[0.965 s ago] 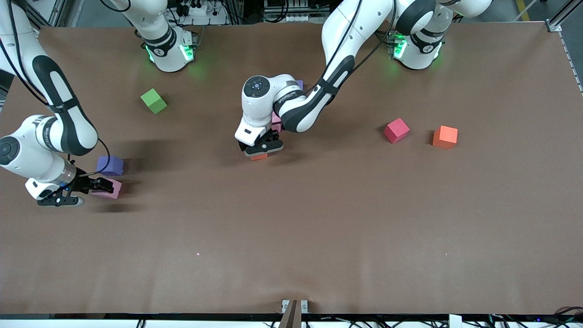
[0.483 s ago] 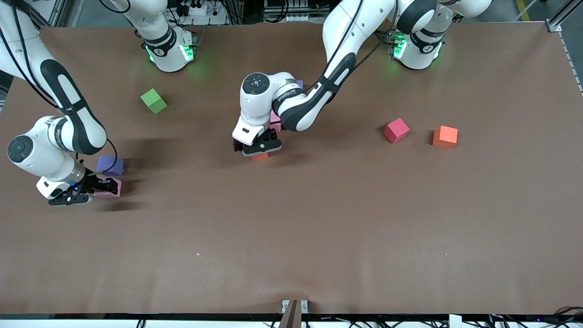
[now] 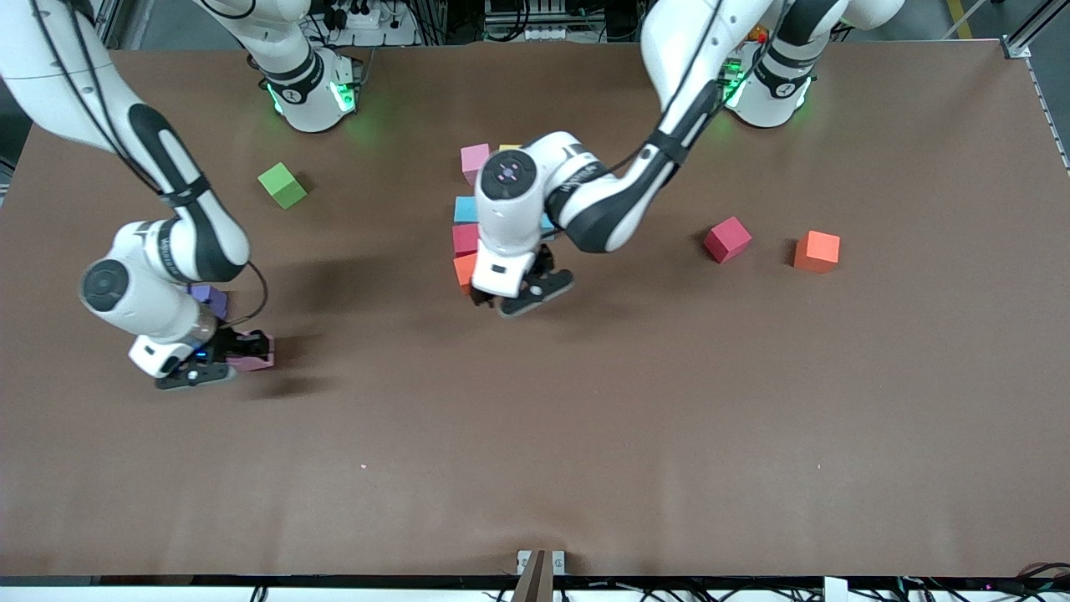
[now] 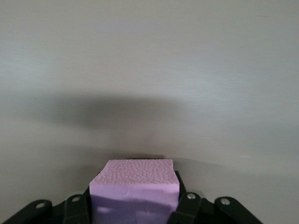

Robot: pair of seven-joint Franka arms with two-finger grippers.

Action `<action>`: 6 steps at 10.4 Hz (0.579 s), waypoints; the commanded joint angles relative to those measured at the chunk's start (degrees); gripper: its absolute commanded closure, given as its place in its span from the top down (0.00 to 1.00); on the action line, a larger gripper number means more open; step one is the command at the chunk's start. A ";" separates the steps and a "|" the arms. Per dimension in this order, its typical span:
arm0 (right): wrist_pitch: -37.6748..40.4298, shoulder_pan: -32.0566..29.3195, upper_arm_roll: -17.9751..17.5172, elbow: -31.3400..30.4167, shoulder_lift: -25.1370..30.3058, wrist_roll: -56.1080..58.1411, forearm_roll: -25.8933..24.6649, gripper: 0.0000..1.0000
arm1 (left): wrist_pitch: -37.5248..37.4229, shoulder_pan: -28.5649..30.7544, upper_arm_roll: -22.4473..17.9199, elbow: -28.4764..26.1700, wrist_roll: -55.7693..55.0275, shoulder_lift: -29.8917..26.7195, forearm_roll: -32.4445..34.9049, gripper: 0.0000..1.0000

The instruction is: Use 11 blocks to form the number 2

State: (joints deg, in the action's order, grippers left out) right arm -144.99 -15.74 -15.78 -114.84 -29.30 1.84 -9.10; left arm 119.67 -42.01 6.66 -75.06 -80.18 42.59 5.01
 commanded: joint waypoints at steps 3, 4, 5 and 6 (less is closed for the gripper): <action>8.40 8.07 -6.98 2.77 1.79 -31.91 0.83 0.00 | 5.04 9.29 0.37 -33.16 3.35 -21.02 -1.58 1.00; 9.98 9.83 -8.12 3.31 1.79 -37.81 0.83 0.00 | 5.31 12.54 0.37 -38.09 4.84 -24.71 -1.58 1.00; 11.65 10.02 -10.57 3.57 1.79 -43.36 0.92 0.00 | 5.40 16.31 0.72 -42.84 6.25 -28.67 -1.67 1.00; 12.71 9.94 -13.29 4.18 1.79 -49.76 0.92 0.00 | 5.66 19.83 0.98 -47.32 7.04 -32.97 -1.84 1.00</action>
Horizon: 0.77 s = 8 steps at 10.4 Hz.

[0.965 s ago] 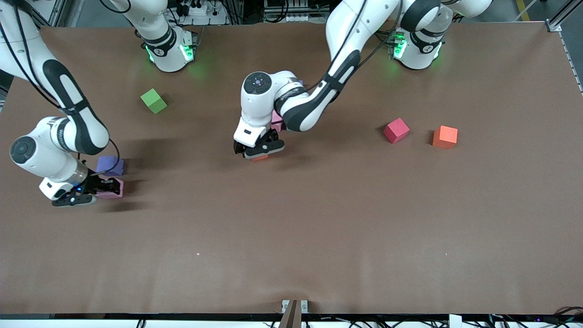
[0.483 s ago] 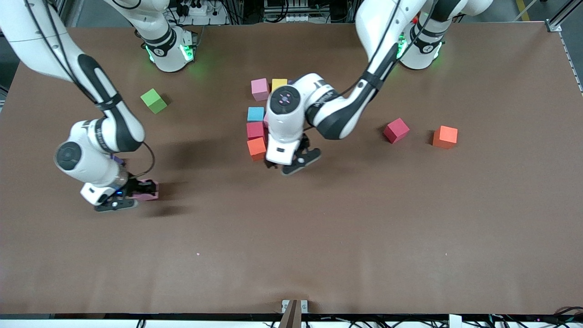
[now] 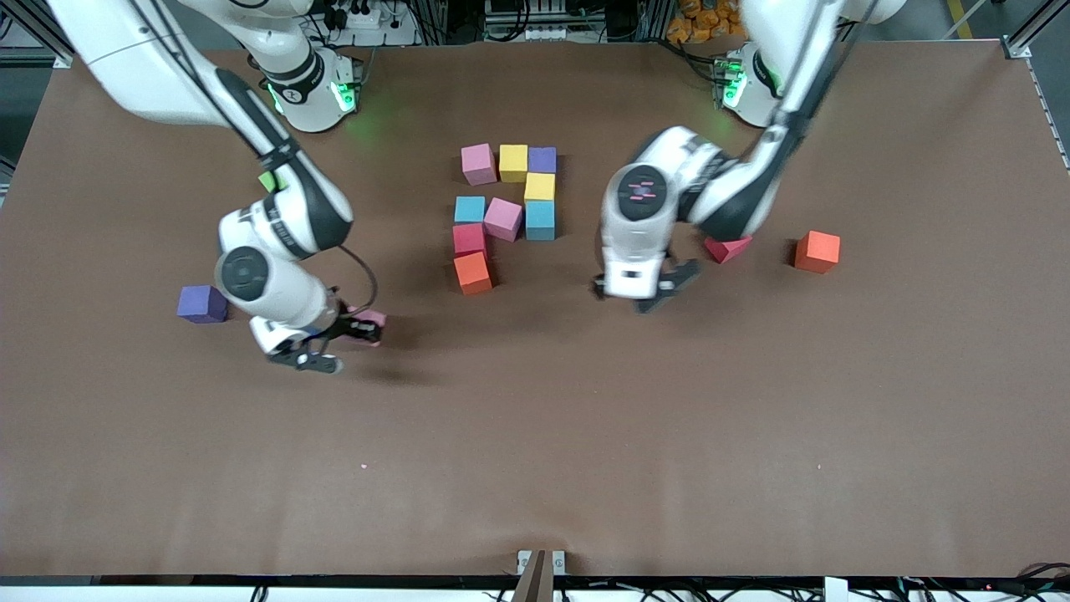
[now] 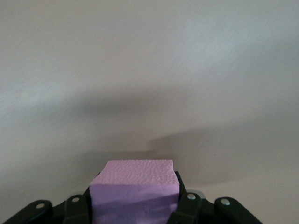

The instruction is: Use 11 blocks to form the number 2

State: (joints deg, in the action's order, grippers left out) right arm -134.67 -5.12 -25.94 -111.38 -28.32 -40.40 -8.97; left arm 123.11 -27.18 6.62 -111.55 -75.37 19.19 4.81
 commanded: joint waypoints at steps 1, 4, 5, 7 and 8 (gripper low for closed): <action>2.83 -0.16 -5.07 1.33 0.81 -14.81 0.80 0.00 | 2.22 8.16 1.03 -14.36 4.16 -12.57 -3.38 1.00; 5.01 4.84 -7.72 3.43 0.81 -35.57 0.80 0.00 | 2.48 17.13 1.03 -21.31 8.65 -17.41 -7.17 1.00; 7.03 6.68 -7.72 4.75 0.81 -40.67 0.80 0.00 | 3.00 19.51 1.03 -23.77 9.62 -19.43 -9.18 1.00; 8.10 9.85 -7.81 6.95 0.55 -53.13 1.06 0.00 | 4.41 20.85 0.94 -27.91 10.42 -21.03 -11.30 1.00; 8.02 10.74 -7.81 7.83 0.11 -60.42 1.06 0.00 | 6.76 20.76 0.94 -30.02 10.42 -20.95 -11.83 1.00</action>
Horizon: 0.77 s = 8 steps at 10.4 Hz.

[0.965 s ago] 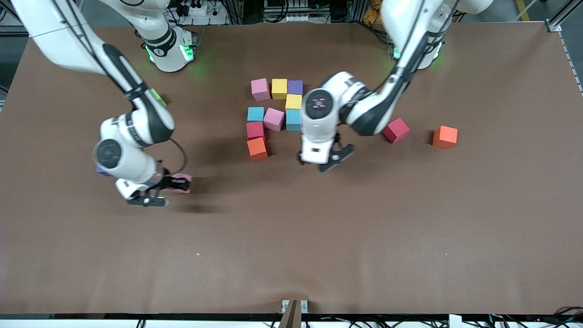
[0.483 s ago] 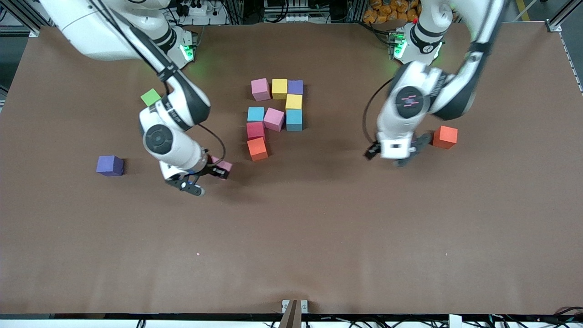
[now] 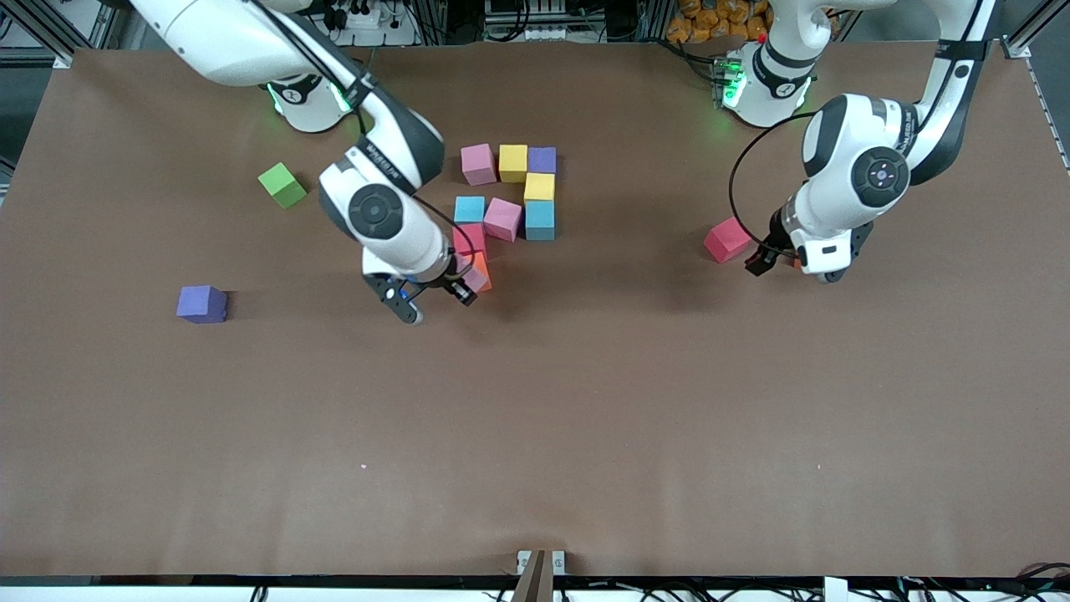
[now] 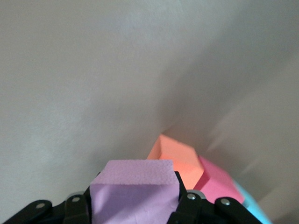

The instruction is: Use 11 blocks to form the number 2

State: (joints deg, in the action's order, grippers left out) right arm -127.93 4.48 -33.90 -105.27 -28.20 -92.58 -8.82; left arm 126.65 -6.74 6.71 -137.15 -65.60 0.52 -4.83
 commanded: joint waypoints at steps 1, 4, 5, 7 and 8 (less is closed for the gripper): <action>1.19 2.10 0.24 2.09 -0.19 -13.62 0.91 0.00 | 7.08 -0.03 1.11 -7.31 0.65 -2.28 -2.20 1.00; 1.19 4.47 0.24 4.02 -2.03 -22.09 1.00 0.00 | 12.65 -0.21 2.96 -10.16 0.65 -0.09 -2.29 1.00; 1.19 5.27 0.33 4.20 -2.21 -23.42 1.00 0.00 | 14.05 -0.38 3.05 -10.07 0.65 1.92 -2.20 1.00; 0.67 7.20 0.94 4.20 -3.35 -27.37 0.91 0.00 | 18.00 -0.38 5.15 -10.16 0.74 5.27 -2.29 1.00; 0.49 7.99 1.64 4.20 -4.57 -29.13 0.83 0.00 | 19.06 -0.38 5.24 -10.16 0.74 5.98 -2.20 1.00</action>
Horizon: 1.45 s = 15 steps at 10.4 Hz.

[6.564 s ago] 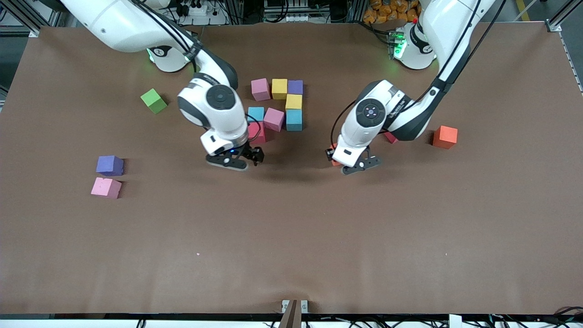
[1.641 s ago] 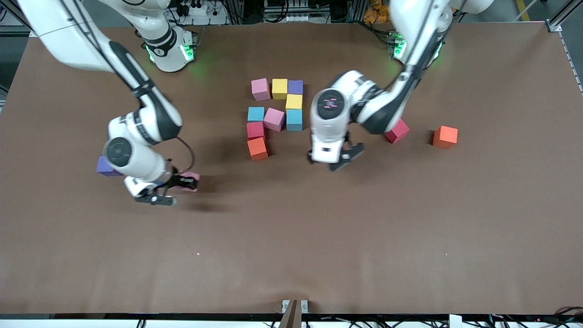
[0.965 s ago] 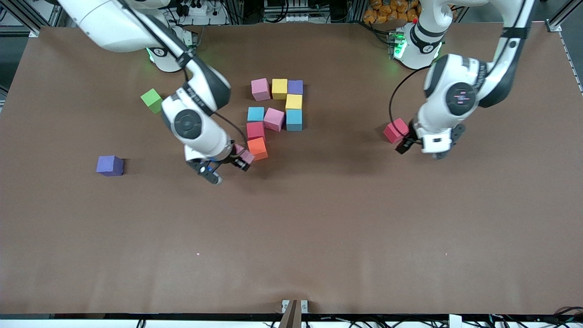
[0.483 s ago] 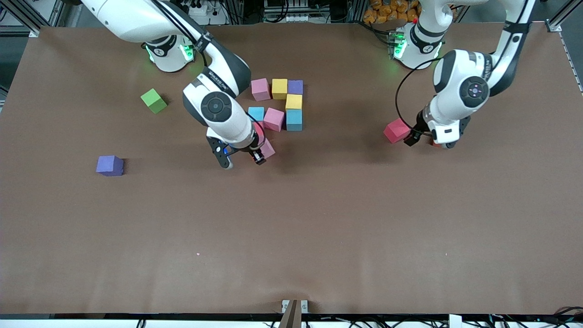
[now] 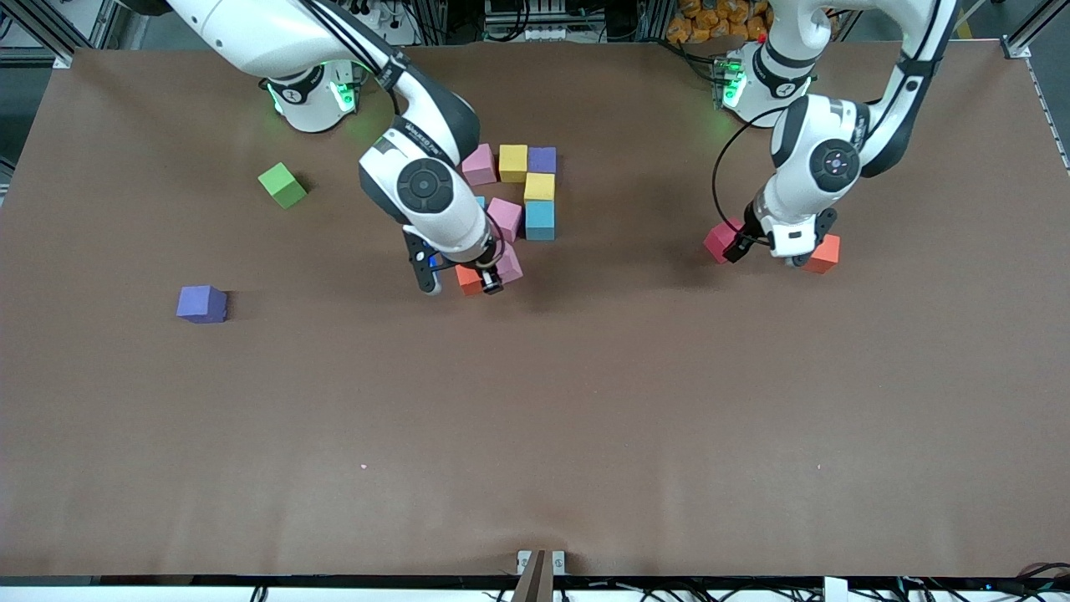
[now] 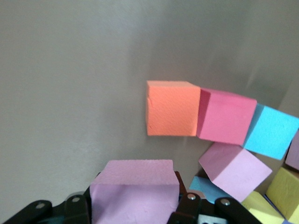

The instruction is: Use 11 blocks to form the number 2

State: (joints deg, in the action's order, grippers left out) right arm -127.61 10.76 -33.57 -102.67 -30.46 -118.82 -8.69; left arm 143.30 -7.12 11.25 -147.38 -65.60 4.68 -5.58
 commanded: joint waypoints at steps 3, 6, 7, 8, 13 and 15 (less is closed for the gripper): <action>0.17 6.36 4.73 3.35 -4.96 -3.79 0.51 0.00 | 3.39 0.09 0.70 0.07 4.85 2.53 -0.92 1.00; -0.36 6.90 4.92 4.84 -6.54 -3.88 0.16 0.00 | 3.30 0.18 0.70 0.07 8.37 3.49 -0.92 1.00; -0.80 7.43 5.44 4.94 -7.16 -4.14 -0.10 0.00 | 3.21 0.09 0.62 0.07 9.26 4.10 -0.83 1.00; -3.24 8.74 7.62 4.85 -7.34 -5.80 0.16 0.00 | 3.12 0.09 0.62 0.07 9.61 4.55 -0.75 1.00; -3.79 9.80 8.26 4.41 -8.39 -13.96 -0.10 0.00 | -1.87 1.32 0.53 1.91 9.36 3.59 -0.83 0.10; -3.61 10.77 8.52 3.97 -8.48 -15.04 -0.19 0.00 | -11.68 3.60 0.62 8.12 8.74 3.06 -0.83 0.10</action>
State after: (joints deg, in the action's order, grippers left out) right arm -131.51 19.99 -25.93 -99.50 -38.35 -131.44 -8.72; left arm 138.73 -5.37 11.59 -143.62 -57.39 8.94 -5.59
